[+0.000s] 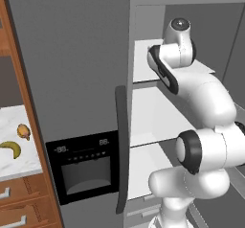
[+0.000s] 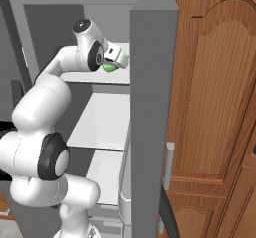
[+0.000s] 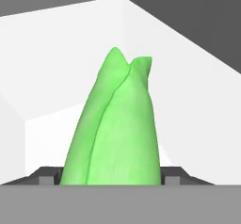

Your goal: Open the fridge, remove the banana, corn, and chicken drumstick, and place them on any counter.

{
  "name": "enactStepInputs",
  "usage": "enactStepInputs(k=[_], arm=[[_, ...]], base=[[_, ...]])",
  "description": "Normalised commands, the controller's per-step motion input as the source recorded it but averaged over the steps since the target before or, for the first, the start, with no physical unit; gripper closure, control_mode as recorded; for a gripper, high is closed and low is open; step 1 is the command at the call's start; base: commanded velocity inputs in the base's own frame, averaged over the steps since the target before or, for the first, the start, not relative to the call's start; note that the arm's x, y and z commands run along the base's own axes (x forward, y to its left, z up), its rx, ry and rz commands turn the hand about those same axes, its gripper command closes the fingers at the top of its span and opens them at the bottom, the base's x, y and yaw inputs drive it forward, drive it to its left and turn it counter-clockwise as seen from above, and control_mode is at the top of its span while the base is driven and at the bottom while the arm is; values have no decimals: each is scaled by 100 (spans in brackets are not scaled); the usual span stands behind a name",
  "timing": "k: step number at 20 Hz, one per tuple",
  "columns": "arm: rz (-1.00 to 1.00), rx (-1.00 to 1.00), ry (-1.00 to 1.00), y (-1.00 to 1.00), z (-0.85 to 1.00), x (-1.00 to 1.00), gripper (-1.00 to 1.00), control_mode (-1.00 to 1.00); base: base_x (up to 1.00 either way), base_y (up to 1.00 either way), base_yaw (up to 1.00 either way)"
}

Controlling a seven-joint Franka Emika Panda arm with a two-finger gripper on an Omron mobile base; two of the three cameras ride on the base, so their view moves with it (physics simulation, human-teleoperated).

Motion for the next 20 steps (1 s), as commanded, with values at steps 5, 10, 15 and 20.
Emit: enactStepInputs(k=[5,10,15,20], arm=[[0,0,0,0,0,0,100,-100],[0,0,0,0,0,-19,100,-100],[0,0,-9,0,0,-85,100,-100],[1,0,-12,0,18,-100,100,-100]], base=[[0,0,0],[0,0,0],[0,0,0],[0,0,0]])
